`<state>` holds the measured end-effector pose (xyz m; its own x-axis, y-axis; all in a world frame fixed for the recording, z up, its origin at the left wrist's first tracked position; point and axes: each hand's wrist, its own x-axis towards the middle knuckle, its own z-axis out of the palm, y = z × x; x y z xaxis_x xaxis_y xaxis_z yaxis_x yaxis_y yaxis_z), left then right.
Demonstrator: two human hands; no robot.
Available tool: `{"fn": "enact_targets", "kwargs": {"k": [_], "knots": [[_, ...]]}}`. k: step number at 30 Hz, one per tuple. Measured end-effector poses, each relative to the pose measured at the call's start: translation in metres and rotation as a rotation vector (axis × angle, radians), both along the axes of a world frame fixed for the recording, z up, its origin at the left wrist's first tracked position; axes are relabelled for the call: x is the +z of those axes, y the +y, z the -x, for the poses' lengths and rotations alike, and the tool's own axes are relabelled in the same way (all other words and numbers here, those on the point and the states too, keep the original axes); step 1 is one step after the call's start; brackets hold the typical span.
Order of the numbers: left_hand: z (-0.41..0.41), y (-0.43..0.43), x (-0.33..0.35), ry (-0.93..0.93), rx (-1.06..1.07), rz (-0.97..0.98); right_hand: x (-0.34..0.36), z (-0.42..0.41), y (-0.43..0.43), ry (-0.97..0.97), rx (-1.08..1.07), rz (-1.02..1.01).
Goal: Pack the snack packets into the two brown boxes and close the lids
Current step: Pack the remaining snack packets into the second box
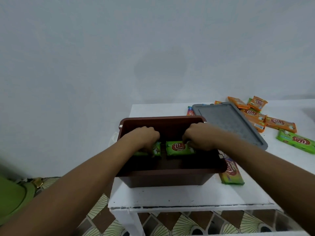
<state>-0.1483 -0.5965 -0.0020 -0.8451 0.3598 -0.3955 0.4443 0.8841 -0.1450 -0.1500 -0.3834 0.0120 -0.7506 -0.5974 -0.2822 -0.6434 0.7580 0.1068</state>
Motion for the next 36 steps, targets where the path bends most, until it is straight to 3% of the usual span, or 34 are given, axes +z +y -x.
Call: {"fn": "enact_targets", "kwargs": {"k": [4,8,15,23,32,36], "knots": [[0.003,0.020,0.020,0.116,-0.072,-0.148,0.014,-0.004,0.046,0.108,0.043,0.338],[0.002,0.048,0.030,0.219,-0.075,-0.284,-0.005,-0.004,0.112,0.259,-0.110,0.622],[-0.009,0.142,0.046,0.430,-0.209,-0.510,-0.061,-0.016,0.253,0.174,-0.613,0.445],[-0.020,0.260,0.016,0.288,-0.221,-0.422,-0.099,-0.031,0.344,0.071,-0.982,0.285],[-0.033,0.339,-0.050,0.128,-0.156,-0.334,-0.125,-0.046,0.396,0.219,-0.844,0.456],[-0.026,0.363,-0.059,0.187,-0.152,-0.351,-0.136,-0.043,0.404,0.237,-0.833,0.565]]}}
